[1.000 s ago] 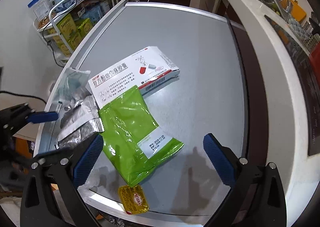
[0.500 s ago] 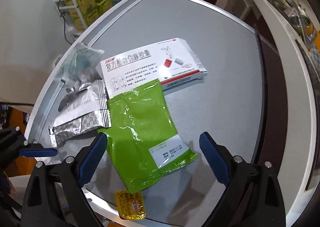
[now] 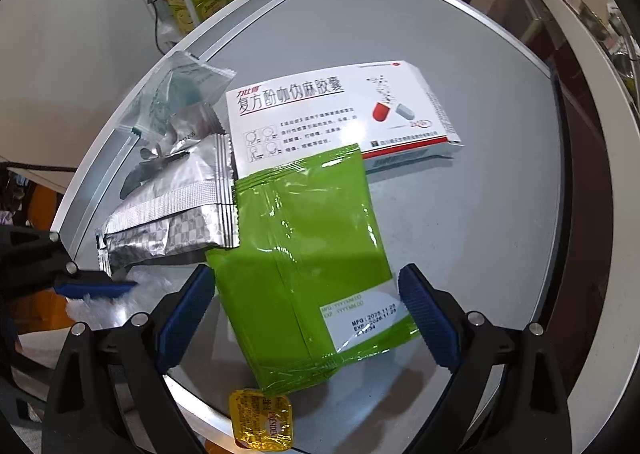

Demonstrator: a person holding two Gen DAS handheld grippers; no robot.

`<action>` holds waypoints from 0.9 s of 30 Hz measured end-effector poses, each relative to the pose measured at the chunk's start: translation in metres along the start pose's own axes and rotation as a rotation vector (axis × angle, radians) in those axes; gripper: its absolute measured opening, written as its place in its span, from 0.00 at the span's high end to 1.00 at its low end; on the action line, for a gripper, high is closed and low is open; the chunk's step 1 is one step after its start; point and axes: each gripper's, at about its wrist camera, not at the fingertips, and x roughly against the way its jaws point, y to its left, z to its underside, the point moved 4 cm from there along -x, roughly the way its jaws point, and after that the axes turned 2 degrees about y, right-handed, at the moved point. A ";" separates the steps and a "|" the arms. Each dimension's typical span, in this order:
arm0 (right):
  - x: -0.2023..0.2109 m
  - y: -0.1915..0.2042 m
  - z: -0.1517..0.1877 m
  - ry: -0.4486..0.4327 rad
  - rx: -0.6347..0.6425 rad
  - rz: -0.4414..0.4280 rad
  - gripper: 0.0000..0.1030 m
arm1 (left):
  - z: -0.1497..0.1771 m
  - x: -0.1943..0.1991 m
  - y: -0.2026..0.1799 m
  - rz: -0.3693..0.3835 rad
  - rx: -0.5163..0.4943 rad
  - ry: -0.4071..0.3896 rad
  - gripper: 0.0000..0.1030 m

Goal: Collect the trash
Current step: 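Grasp the silver foil wrapper and clear plastic with the left gripper, then lift the foil and plastic with the left gripper while the right grasps the green packet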

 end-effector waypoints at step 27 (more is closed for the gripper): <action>0.014 -0.002 0.016 -0.003 -0.049 -0.125 0.25 | -0.003 0.042 0.032 0.023 0.092 -0.075 0.61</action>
